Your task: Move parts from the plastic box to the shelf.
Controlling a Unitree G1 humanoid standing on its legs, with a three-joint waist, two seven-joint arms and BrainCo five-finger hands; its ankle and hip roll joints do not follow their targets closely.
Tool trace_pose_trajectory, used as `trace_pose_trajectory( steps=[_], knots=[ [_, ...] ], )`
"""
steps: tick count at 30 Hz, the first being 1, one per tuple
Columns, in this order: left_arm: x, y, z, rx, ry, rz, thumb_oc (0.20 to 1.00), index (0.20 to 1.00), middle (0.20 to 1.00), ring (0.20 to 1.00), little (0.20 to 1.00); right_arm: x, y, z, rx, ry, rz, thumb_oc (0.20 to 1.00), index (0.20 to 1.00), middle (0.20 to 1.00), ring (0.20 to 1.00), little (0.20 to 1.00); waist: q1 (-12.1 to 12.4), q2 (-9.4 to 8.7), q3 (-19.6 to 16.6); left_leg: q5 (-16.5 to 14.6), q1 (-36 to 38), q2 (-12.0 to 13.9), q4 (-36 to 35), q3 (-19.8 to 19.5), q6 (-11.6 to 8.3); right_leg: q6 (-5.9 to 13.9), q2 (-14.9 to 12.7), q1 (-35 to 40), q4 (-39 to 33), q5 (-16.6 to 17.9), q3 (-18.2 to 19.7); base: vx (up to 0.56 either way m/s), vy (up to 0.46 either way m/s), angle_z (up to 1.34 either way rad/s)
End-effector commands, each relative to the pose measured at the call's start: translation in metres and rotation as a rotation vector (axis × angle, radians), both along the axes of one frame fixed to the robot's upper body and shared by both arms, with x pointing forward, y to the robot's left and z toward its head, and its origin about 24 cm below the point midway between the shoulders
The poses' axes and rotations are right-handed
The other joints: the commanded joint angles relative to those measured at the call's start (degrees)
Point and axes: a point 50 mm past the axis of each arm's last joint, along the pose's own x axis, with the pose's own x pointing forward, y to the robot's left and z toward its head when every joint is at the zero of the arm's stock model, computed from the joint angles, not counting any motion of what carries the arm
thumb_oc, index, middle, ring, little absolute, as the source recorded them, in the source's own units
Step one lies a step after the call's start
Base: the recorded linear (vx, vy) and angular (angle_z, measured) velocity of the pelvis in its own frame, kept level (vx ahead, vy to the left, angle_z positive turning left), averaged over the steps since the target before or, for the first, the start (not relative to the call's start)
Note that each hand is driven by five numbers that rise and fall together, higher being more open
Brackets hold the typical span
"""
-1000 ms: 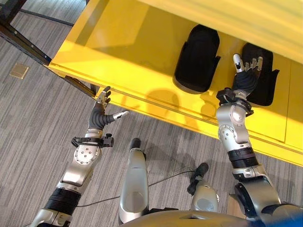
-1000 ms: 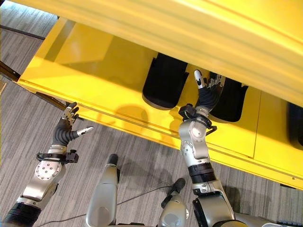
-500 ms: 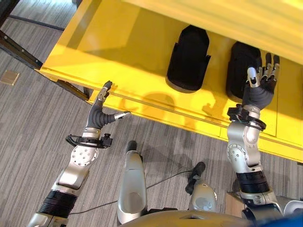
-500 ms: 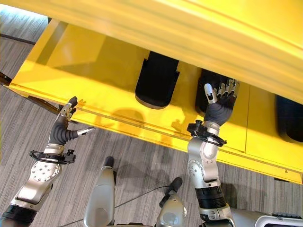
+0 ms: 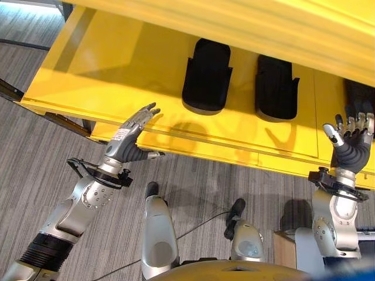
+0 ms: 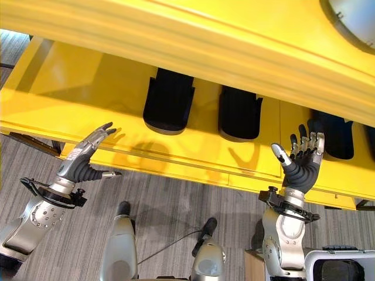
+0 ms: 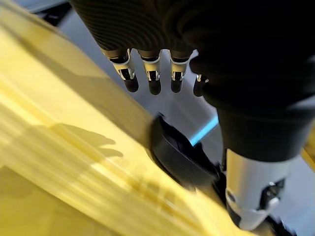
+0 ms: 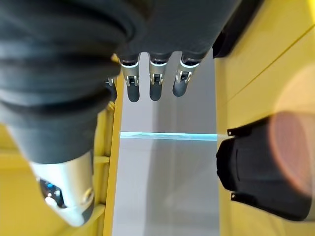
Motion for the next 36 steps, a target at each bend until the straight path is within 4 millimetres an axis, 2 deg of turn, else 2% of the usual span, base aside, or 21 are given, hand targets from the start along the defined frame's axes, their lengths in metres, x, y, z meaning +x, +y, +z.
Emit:
trace_pose_trajectory(
  steps=[1,8,20,25,36],
  knots=[
    [-0.005,-0.014,0.010,0.063,-0.083,-0.097,1.000,1.000,1.000,1.000,1.000,-0.005,-0.011,0.029,-0.151,-0.099,-0.017,1.000,1.000,1.000,1.000,1.000,0.6,1.17,-2.0,3.7,8.0,1.8,-10.8,6.4,3.31,1.25,0.0,3.6,5.3,-0.6,1.0,0.00,-0.020,-0.11],
    [-0.005,-0.019,-0.006,0.097,-0.018,-0.123,1.000,1.000,1.000,1.000,1.000,-0.006,-0.011,0.026,-0.179,-0.078,-0.021,1.000,1.000,1.000,1.000,1.000,-0.3,1.52,-2.0,4.3,9.5,2.4,-11.9,6.9,2.93,0.69,0.5,3.7,5.7,-2.0,1.7,0.00,-0.012,-0.03],
    [-0.006,-0.016,-0.034,0.093,0.114,-0.094,1.000,1.000,1.000,1.000,1.000,-0.005,-0.010,0.027,-0.183,-0.080,0.001,1.000,1.000,1.000,1.000,1.000,-2.3,2.65,-1.4,5.3,11.3,3.4,-12.8,8.7,2.49,-0.33,1.0,2.9,6.6,-3.5,3.9,-0.01,0.000,-0.08],
    [-0.005,-0.010,-0.046,0.062,0.165,-0.039,1.000,1.000,1.000,1.000,1.000,-0.005,-0.012,0.028,-0.187,-0.075,-0.008,1.000,1.000,1.000,1.000,1.000,-2.8,2.99,-0.9,4.8,12.5,4.0,-12.6,10.1,2.38,-0.33,1.3,2.4,7.2,-3.9,5.2,0.00,0.005,-0.19],
    [-0.001,0.005,-0.049,0.048,0.153,0.068,1.000,1.000,1.000,1.000,1.000,-0.010,-0.019,0.026,-0.178,-0.070,-0.034,1.000,1.000,1.000,1.000,1.000,-3.3,3.28,-0.6,4.6,12.4,4.3,-12.0,10.6,2.18,-0.74,1.2,2.3,7.5,-4.4,5.4,0.00,-0.002,-0.04]
  ],
)
